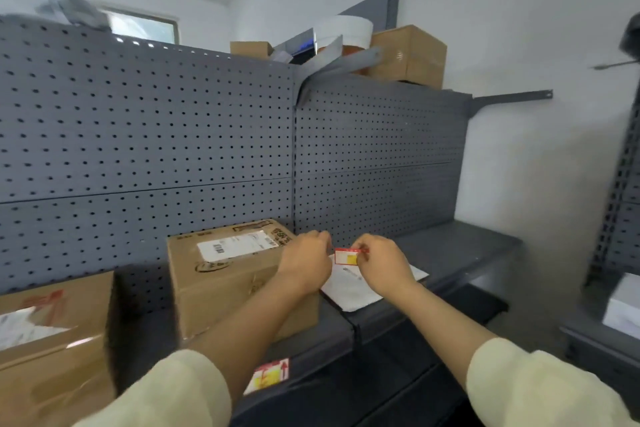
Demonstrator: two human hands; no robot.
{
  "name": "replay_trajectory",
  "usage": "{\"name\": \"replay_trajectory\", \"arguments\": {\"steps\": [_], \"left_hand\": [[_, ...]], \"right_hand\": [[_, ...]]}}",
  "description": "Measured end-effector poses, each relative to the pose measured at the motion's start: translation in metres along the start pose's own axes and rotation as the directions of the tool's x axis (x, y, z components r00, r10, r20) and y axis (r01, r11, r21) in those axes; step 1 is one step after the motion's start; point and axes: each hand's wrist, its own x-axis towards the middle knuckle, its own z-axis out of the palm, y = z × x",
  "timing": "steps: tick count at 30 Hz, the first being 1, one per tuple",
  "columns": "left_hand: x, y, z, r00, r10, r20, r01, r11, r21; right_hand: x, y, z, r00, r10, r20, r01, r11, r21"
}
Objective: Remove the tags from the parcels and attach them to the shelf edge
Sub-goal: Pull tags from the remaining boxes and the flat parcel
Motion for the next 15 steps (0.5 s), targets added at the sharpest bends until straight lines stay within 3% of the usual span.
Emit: {"name": "replay_trajectory", "arguments": {"steps": [7,15], "left_hand": [[0.037,0.061,0.069,0.981,-0.038,0.189,0.039,0.999,-0.002],[0.065,0.091,0.157,0.924,-0.037,0.38,0.049,0.999,-0.022]], "right_hand": [[0.014,0.109,-0.02,0.993,0.1,0.061,-0.099,0.995,-0.029],[0.039,0.19,0.015,0.957,0.198,0.21,-0.178,0.978,-0.111]]}}
